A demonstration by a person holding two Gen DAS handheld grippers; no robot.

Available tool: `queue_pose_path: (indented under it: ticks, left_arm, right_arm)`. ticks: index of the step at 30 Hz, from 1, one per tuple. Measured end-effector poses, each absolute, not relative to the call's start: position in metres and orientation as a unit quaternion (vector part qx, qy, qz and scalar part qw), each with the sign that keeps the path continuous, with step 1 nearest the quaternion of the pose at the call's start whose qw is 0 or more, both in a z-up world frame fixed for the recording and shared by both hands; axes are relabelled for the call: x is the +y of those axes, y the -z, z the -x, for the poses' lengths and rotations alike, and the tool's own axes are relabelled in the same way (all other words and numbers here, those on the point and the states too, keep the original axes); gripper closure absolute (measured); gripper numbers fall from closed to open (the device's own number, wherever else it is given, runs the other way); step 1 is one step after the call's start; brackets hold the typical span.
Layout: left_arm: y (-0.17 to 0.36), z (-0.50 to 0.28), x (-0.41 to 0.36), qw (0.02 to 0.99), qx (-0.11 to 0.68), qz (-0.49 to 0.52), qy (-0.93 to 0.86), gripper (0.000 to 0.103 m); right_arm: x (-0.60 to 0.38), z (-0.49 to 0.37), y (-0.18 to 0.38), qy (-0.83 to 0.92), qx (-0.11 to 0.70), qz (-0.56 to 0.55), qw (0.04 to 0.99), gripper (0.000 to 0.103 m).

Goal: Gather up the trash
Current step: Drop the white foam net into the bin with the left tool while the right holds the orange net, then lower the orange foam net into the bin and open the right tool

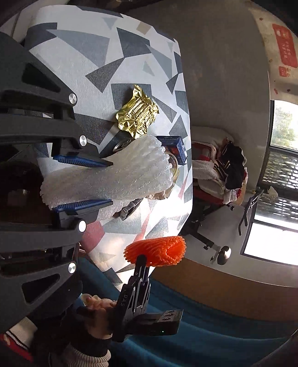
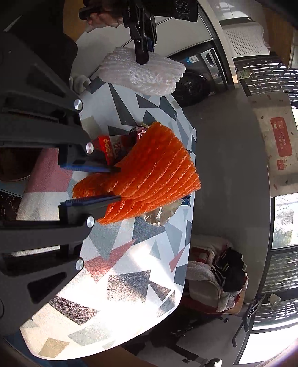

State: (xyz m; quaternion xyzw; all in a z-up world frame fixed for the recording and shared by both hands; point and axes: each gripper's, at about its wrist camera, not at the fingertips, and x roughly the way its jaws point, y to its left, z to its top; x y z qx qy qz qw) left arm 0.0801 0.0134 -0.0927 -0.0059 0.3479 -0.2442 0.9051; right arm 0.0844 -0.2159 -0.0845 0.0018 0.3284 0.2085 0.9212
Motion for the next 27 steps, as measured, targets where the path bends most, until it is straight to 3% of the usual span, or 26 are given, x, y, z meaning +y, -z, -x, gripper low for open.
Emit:
queue_pose_path:
  ticks: [16, 19, 21, 23, 27]
  left_arm:
    - [0.178, -0.024, -0.011, 0.855, 0.438, 0.018, 0.278, 0.076]
    - [0.183, -0.021, -0.013, 0.856, 0.438, 0.019, 0.276, 0.061]
    - [0.182, -0.018, -0.012, 0.862, 0.43, 0.02, 0.268, 0.037]
    - [0.179, -0.015, -0.009, 0.874, 0.415, 0.016, 0.253, 0.024]
    - [0.173, -0.01, 0.002, 0.893, 0.392, 0.025, 0.221, 0.013]
  right_arm:
    - [-0.215, -0.041, 0.109, -0.22, 0.344, -0.031, 0.912, 0.081]
    - [-0.216, -0.037, 0.114, -0.224, 0.347, -0.034, 0.91, 0.081]
    - [-0.215, -0.033, 0.117, -0.226, 0.35, -0.038, 0.908, 0.081]
    - [-0.214, -0.029, 0.121, -0.229, 0.353, -0.043, 0.906, 0.081]
    - [-0.209, -0.019, 0.136, -0.248, 0.364, -0.056, 0.896, 0.081]
